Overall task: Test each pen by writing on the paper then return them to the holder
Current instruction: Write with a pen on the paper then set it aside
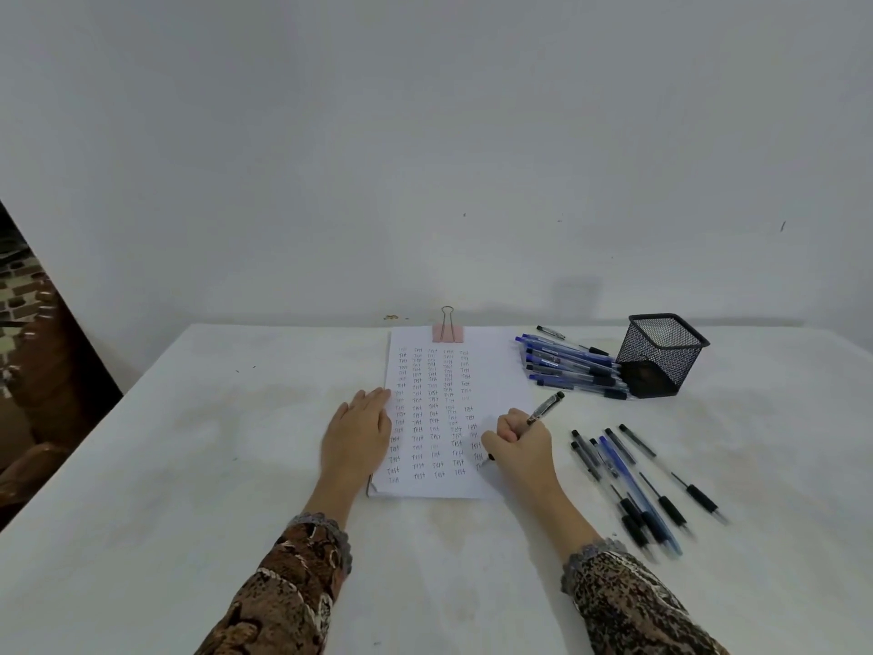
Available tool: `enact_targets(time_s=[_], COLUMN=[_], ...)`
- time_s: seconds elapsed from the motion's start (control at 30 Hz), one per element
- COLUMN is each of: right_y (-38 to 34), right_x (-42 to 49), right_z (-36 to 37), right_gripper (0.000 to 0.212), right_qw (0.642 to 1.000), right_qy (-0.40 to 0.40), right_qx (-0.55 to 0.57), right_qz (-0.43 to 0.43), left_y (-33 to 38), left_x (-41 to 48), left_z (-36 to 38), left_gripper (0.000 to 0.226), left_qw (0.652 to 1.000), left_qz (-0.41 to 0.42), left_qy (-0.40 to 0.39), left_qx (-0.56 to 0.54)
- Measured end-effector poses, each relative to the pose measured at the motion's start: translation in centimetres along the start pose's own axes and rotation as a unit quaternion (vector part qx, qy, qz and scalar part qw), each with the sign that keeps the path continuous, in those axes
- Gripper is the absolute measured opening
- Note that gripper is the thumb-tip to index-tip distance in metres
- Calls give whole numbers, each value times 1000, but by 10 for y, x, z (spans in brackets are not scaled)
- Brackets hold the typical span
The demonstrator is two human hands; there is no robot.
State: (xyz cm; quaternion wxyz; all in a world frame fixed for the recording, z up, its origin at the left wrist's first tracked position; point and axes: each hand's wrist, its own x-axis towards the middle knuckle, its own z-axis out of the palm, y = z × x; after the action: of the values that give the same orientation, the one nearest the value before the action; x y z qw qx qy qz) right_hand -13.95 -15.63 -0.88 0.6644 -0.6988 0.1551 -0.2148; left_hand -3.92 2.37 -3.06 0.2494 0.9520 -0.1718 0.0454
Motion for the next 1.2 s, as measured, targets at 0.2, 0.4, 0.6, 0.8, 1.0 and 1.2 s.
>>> enact_targets(time_s=[0.2,0.4,0.6,0.8,1.0,1.2], right_y=[3,4,8,3,-5,2], right_x=[3,1,4,4,9,17], right_z=[0,-1,-2,-10,-23,-27], right_gripper=[46,46,46,53,50,22], right_qw=[1000,1000,1000,984,905,860], right_qy=[11,13,18,49,59,71], right_qx=[-1,-5,-9,160,388,479], right_qz=[-10,-15,-16,65,165,163], left_y=[0,2,2,2,4,4], left_x=[0,-2,-3,-2,-3,-3], left_z=[-1,-3,-4,-3,-5,-4], left_gripper=[44,43,43,44,43,43], left_qw=[1000,1000,1000,1000,1000,1000], left_qz=[2,5,6,12,15,9], left_qy=[0,6,4,-1,13,6], left_qx=[4,-2,-4,-3,-7,-4])
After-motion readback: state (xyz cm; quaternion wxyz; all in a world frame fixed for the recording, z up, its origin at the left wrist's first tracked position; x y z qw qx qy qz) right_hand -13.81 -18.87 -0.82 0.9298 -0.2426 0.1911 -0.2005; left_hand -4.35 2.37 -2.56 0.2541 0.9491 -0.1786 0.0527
